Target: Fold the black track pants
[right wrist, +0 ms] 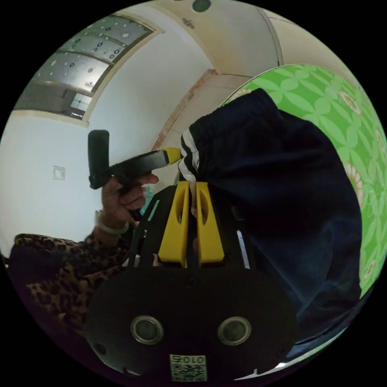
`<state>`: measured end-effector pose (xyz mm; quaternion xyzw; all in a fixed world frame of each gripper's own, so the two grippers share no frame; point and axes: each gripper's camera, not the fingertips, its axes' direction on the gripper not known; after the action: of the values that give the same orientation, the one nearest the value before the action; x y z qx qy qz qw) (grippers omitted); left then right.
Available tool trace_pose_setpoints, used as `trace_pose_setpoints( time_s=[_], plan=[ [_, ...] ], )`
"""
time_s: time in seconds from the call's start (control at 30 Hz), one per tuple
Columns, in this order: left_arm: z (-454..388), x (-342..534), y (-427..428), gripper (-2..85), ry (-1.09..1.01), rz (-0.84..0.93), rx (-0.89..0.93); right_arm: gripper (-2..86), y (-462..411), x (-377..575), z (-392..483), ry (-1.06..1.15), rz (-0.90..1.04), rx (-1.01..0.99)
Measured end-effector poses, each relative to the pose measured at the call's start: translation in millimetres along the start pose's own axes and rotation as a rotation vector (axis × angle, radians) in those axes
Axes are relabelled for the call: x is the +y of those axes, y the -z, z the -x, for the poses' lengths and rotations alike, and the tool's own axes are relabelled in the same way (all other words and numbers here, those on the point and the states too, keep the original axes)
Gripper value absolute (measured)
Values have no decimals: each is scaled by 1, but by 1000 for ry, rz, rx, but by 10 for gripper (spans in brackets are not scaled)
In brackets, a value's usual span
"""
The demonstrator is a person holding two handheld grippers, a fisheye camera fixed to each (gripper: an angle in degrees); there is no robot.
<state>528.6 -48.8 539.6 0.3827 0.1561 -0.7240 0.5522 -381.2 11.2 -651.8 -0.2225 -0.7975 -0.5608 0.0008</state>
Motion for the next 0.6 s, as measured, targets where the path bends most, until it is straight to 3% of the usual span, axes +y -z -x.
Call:
trace_pose_setpoints(
  time_s=[0.07,0.13,0.2,0.23,0.53,0.6],
  plan=[
    [-3,-1,7,-2,-5,-42,-2,45,37,6,-13,-50,-159,-235],
    [-4,-2,14,-2,-12,-87,8,44,63,9,-23,-90,-270,-335],
    [-1,-8,8,-2,-14,-66,32,44,61,-1,-19,-89,-193,-182],
    [0,-9,3,-2,-10,-49,40,45,40,-11,-15,-93,-42,-55],
    [0,-2,-12,-2,22,-49,58,44,42,-19,-15,-73,10,-143],
    [-28,-5,-3,-2,-62,-91,71,45,46,-21,-9,-60,7,-111]
  ],
)
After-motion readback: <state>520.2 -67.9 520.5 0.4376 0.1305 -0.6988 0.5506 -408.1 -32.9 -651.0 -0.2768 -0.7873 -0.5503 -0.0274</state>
